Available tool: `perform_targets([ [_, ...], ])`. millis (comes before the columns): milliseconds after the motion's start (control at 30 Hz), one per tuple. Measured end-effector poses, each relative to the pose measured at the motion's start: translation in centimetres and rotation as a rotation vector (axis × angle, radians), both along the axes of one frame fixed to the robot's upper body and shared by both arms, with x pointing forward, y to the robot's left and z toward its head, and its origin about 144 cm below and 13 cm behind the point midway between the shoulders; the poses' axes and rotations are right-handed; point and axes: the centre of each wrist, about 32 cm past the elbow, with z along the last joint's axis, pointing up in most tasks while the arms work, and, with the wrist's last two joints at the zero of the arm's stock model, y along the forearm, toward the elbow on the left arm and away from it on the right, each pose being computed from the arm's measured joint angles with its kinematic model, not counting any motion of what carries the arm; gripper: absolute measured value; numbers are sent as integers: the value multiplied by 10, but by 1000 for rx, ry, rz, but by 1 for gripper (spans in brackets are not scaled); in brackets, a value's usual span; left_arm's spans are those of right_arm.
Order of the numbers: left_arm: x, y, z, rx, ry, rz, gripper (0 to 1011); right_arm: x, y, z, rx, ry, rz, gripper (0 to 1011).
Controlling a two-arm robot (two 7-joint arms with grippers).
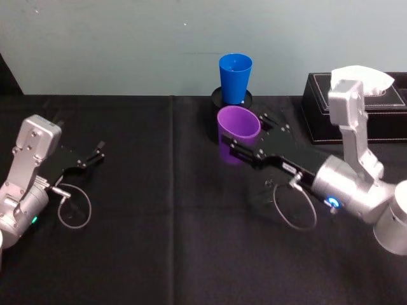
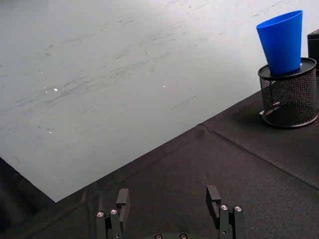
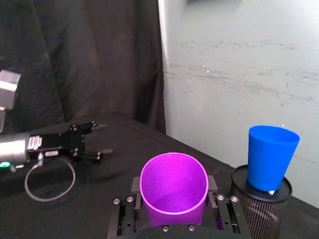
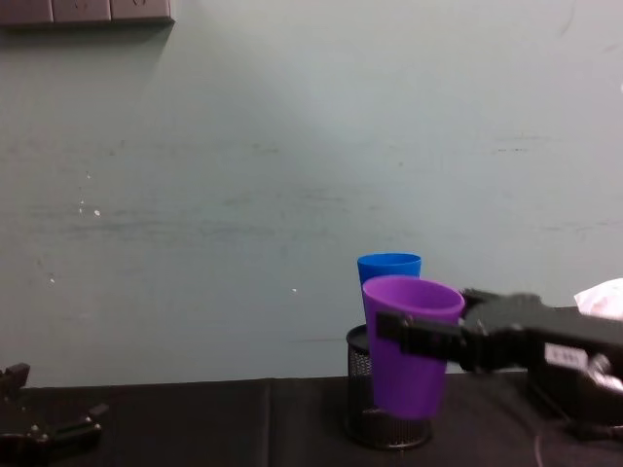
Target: Pick up one cup with a gripper and tap it against the other cup.
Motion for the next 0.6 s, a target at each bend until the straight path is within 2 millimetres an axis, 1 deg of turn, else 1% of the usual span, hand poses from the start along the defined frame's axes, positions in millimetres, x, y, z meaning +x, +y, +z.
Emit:
perform_targets([
  [100, 0, 0, 0, 0, 0, 0, 1005, -11, -4, -16, -4, -29, 3, 741],
  [167, 0, 0, 0, 0, 0, 0, 1005, -15, -4, -21, -8, -38, 4, 741],
  [300, 0, 0, 0, 0, 0, 0, 1005, -25, -7, -39, -25, -52, 6, 741],
  [600, 0, 0, 0, 0, 0, 0, 1005, -34, -9, -62, -44, -35, -10, 741],
])
